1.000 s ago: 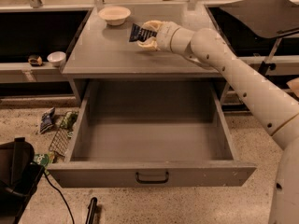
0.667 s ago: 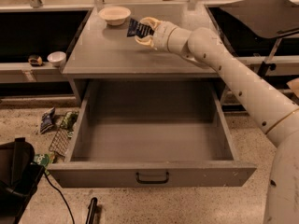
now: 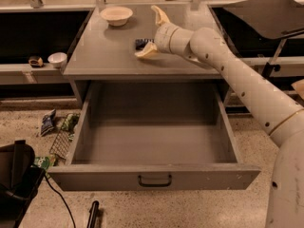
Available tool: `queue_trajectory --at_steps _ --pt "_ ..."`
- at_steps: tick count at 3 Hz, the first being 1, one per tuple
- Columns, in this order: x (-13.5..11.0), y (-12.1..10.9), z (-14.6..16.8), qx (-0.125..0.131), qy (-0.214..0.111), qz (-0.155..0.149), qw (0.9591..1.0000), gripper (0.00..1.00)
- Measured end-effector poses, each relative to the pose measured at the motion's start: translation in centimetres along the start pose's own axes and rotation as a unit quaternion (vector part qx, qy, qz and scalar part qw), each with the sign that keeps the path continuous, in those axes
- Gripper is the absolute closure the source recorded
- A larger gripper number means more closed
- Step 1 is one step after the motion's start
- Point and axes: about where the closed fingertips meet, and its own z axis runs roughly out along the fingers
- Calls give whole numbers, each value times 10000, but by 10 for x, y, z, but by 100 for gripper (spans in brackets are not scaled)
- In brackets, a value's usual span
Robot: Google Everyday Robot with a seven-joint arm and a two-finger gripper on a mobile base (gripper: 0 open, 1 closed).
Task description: Pick rxbar blueberry from top drawer and place on counter
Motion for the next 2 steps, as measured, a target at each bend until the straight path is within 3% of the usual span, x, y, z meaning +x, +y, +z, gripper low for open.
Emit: queue_trajectory --at_steps 2 --pt "-4 3 -5 -110 202 -48 9997 0"
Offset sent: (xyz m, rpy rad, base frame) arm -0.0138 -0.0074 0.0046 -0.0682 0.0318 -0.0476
